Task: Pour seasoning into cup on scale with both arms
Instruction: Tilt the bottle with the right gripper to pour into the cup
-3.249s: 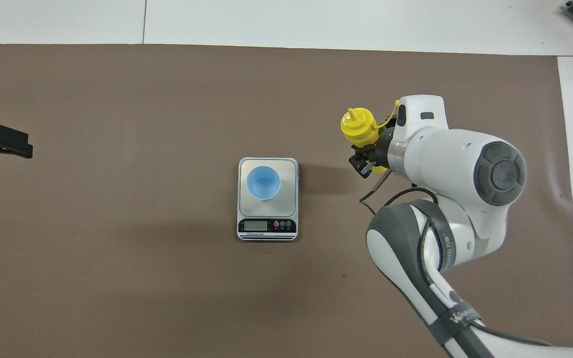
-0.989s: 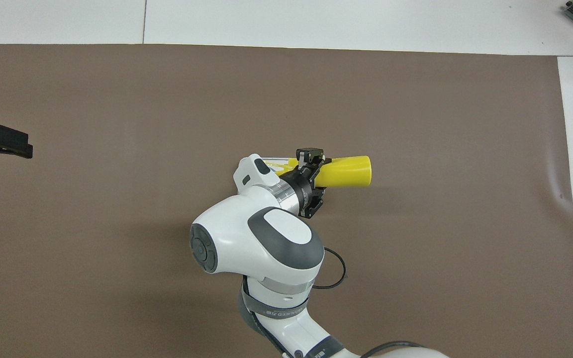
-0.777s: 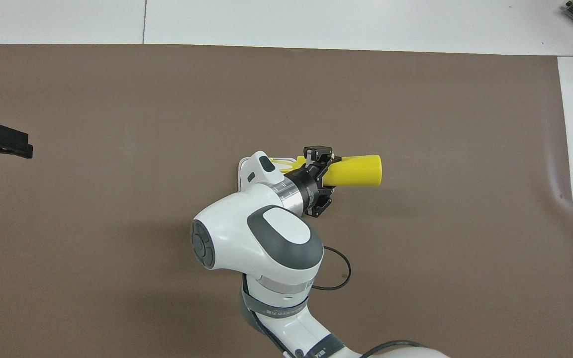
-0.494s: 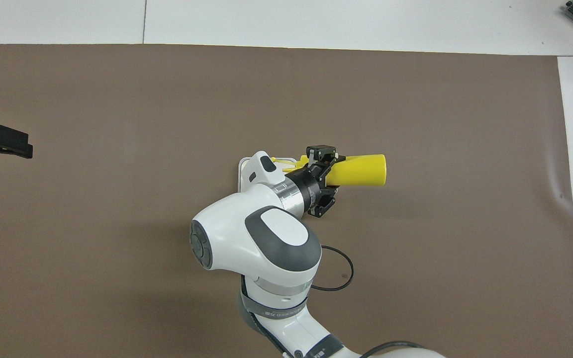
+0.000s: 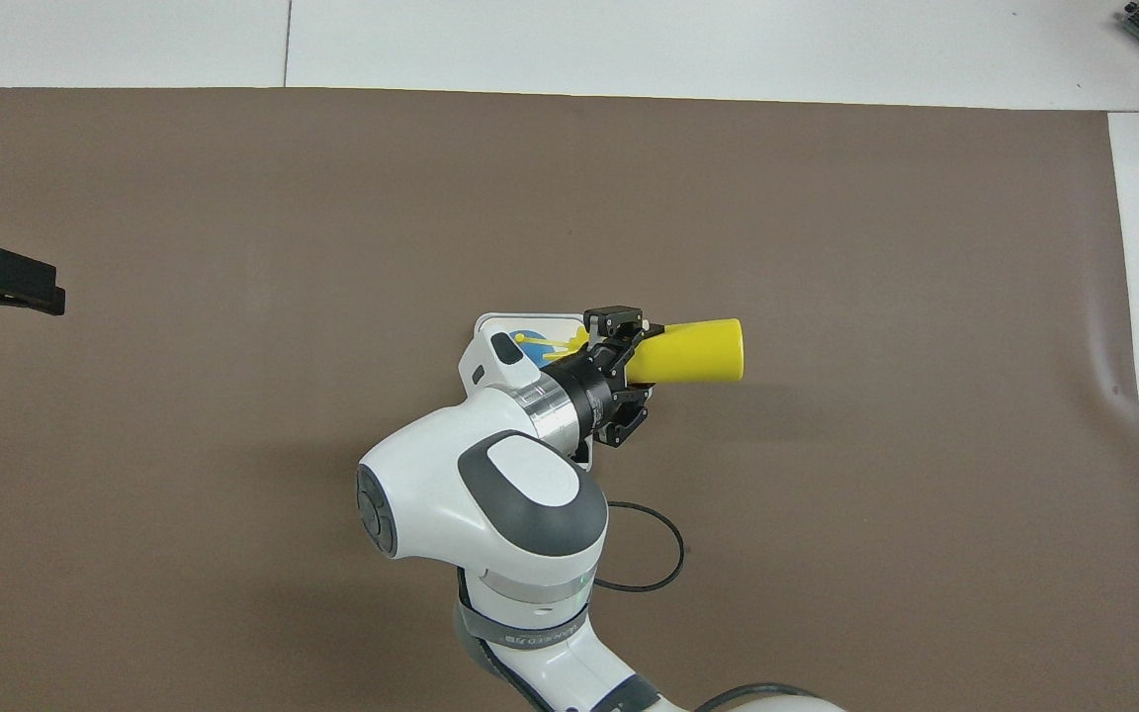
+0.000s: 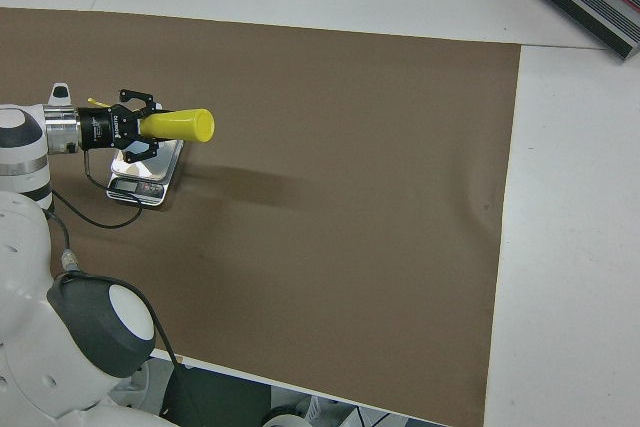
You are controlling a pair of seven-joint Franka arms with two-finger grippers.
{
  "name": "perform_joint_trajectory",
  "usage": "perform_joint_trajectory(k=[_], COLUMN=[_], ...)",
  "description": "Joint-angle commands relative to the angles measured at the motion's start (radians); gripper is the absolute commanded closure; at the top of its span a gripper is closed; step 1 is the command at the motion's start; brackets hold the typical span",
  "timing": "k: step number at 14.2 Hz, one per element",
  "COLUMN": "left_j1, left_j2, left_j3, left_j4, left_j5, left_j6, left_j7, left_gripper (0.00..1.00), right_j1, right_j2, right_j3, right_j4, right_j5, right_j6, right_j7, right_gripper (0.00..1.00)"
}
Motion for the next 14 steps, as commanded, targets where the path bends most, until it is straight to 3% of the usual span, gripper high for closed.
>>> perform_joint_trajectory(k=[1,14], left_j1=[0.004,0.004], left_j2=[-0.025,-0.025], left_j3=[0.003,0.003], left_j4=[-0.024,-0.024], left_j5=[-0.013,-0.013], left_j6=[-0.004,-0.004], left_j7=[0.005,0.005], left_gripper=[0.00,0.00], right_j1=[-0.014,-0.023], right_j2=[0.014,0.023], right_j3=[0.009,0.009], right_j4=[0.020,-0.006], right_j5=[-0.031,-0.024], right_j6=[0.005,0.041], right_j7=[0.024,0.076], right_gripper=[1.00,1.00])
